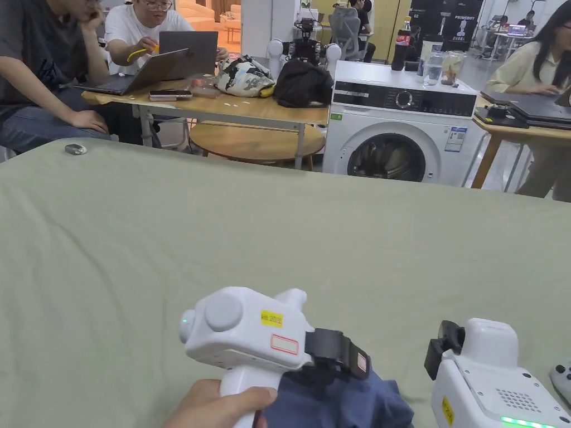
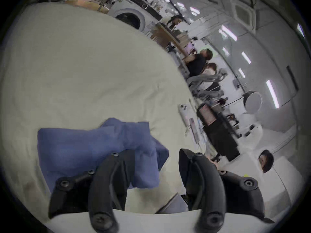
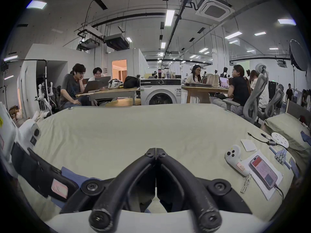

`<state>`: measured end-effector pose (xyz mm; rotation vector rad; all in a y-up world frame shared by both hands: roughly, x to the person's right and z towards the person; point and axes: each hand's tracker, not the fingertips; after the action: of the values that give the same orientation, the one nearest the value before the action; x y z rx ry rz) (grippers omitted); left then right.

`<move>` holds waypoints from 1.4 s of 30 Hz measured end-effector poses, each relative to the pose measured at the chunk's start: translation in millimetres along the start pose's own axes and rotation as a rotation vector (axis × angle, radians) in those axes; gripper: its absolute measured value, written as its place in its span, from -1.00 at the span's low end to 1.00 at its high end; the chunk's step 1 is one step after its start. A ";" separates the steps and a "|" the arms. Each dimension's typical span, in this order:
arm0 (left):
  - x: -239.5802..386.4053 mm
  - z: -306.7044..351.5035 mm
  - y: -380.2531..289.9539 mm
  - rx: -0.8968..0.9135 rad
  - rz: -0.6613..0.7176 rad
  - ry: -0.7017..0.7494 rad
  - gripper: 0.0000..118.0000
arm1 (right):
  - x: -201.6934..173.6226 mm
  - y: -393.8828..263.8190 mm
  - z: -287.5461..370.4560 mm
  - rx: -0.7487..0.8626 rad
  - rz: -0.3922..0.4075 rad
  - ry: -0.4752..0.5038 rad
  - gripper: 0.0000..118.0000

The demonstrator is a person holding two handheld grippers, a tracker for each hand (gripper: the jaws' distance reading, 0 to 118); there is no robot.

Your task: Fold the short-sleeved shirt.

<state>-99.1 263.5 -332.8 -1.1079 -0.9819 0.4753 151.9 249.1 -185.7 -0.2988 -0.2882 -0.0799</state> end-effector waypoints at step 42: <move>-3.3 94.8 -59.9 0.887 -0.517 0.769 -0.96 | -28.9 43.3 -6.1 0.203 0.024 0.010 -1.00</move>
<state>-189.2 286.1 -269.9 -0.1521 -0.2639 0.0077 131.1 289.6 -211.8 -0.1001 -0.2801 -0.0277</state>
